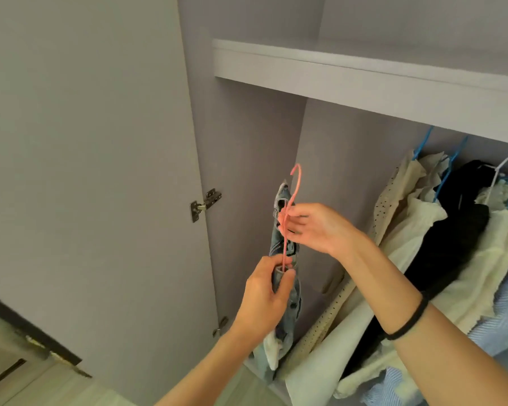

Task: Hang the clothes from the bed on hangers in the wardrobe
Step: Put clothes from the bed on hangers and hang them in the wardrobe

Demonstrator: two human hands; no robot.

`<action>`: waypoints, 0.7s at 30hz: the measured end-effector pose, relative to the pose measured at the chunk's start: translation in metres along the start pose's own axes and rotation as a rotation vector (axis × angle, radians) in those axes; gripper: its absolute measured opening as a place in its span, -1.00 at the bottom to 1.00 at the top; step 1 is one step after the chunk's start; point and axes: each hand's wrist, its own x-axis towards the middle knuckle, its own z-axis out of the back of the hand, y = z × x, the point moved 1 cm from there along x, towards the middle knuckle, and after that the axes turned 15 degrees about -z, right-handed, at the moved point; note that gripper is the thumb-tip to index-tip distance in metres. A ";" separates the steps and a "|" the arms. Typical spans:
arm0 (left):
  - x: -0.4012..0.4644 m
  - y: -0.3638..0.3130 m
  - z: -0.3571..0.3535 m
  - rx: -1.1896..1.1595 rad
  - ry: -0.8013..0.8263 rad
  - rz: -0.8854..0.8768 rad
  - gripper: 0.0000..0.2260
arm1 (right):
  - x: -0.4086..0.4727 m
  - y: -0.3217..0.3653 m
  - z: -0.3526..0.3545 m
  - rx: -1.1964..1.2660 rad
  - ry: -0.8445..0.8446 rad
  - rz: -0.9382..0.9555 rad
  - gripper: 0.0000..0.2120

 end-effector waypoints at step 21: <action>-0.104 -0.036 0.204 1.164 -0.097 -0.088 -0.39 | -0.043 -0.075 -0.142 -1.162 0.084 0.469 -0.82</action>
